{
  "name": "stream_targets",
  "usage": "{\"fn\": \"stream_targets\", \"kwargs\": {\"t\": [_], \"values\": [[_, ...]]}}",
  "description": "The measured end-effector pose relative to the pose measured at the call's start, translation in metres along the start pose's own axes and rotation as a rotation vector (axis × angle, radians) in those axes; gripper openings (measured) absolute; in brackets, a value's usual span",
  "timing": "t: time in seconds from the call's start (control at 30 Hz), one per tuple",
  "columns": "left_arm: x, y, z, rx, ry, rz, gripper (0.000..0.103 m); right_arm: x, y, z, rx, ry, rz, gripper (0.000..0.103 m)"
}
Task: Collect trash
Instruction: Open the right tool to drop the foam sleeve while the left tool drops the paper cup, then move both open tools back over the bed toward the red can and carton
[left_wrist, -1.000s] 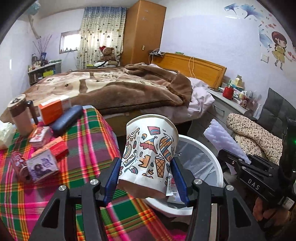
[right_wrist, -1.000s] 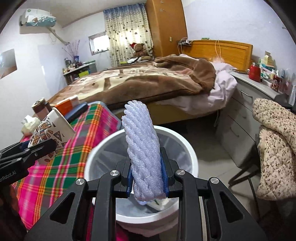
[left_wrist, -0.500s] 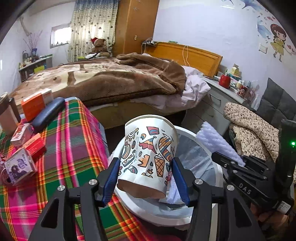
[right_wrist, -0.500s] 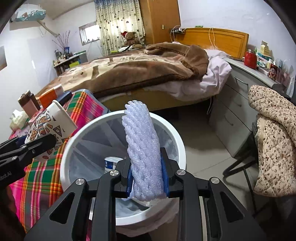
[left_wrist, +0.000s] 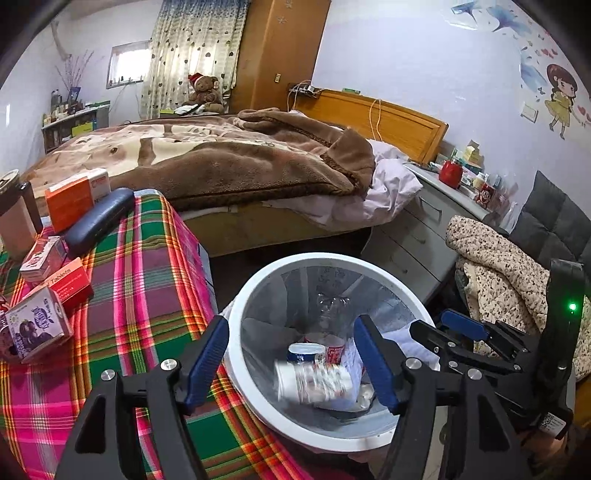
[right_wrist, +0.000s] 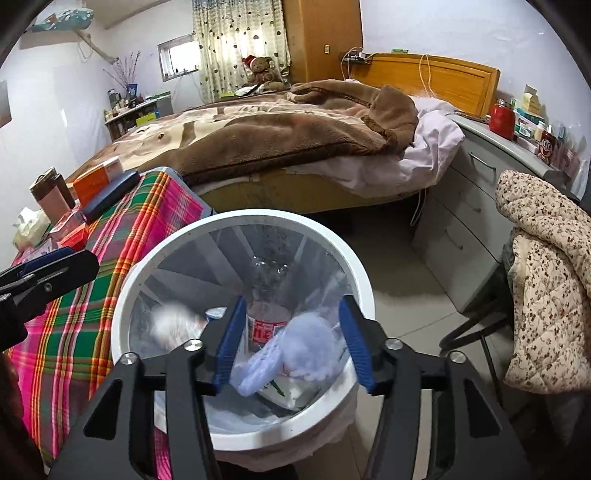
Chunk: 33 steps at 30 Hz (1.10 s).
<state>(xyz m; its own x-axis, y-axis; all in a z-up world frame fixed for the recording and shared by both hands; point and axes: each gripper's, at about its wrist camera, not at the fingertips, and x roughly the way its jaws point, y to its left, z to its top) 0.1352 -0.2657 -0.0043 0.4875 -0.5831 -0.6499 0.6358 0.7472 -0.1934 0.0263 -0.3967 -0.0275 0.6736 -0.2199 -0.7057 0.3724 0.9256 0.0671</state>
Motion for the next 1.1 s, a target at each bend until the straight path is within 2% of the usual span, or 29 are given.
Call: {"fn": "stream_targets", "kwargs": {"t": [0.67, 1.1], "values": [[-0.051, 0.041, -0.006, -0.054, -0.073, 0.078, 0.070, -0.014, 0.036, 0.008, -0.023, -0.052, 0.055, 0.056], [-0.089, 0.104, -0.006, -0.133, -0.121, 0.181, 0.070, -0.009, 0.086, 0.017, -0.049, -0.062, 0.139, 0.058]]}}
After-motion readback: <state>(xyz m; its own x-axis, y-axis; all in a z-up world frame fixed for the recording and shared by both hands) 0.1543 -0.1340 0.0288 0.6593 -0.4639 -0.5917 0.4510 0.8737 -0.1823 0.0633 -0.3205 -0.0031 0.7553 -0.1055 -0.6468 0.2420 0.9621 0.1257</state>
